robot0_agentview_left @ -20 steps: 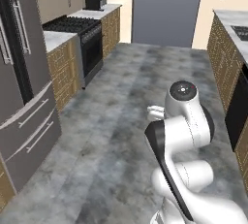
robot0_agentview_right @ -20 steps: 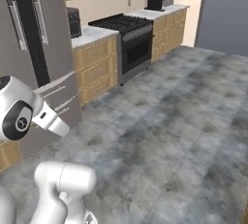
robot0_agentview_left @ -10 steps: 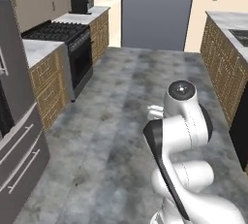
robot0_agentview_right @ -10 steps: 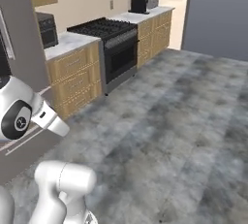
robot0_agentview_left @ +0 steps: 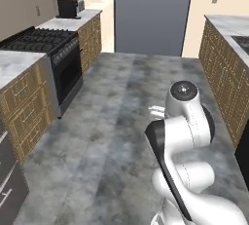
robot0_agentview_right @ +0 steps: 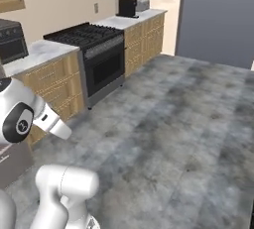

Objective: Take the smaller bowl and place it next to the appetizer plate on the dining counter , and place the larger bowl next to the plate with cooked food.

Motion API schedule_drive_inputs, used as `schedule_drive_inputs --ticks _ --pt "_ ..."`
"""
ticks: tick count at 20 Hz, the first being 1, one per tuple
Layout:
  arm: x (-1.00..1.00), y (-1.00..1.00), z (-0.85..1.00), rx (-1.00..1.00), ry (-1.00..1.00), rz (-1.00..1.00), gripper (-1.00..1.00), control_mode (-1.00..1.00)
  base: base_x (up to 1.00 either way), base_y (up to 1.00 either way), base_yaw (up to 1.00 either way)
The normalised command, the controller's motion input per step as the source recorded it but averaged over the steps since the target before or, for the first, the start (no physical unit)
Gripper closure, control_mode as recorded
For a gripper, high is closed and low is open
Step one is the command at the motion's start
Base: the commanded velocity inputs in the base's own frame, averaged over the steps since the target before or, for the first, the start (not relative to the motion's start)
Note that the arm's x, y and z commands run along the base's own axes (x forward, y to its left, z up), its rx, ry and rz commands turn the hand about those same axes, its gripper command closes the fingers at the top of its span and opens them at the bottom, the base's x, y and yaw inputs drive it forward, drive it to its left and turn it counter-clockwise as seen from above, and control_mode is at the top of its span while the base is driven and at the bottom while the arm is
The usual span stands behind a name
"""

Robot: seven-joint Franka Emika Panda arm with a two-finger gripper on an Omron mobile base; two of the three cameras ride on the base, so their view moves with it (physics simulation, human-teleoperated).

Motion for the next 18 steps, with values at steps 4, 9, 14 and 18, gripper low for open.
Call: schedule_drive_inputs --ticks 4,9,14,18 --pt "0.0 0.0 0.0 0.0 0.0 0.0 -1.0 1.0 1.0 -0.33 -0.21" --pt "0.0 0.0 0.0 0.0 0.0 0.0 -1.0 1.0 1.0 -0.04 -0.27" --pt "0.0 0.0 0.0 0.0 0.0 0.0 -1.0 1.0 1.0 0.0 -0.23" --pt "0.0 0.0 0.0 0.0 0.0 0.0 -1.0 1.0 1.0 -0.03 -0.16"
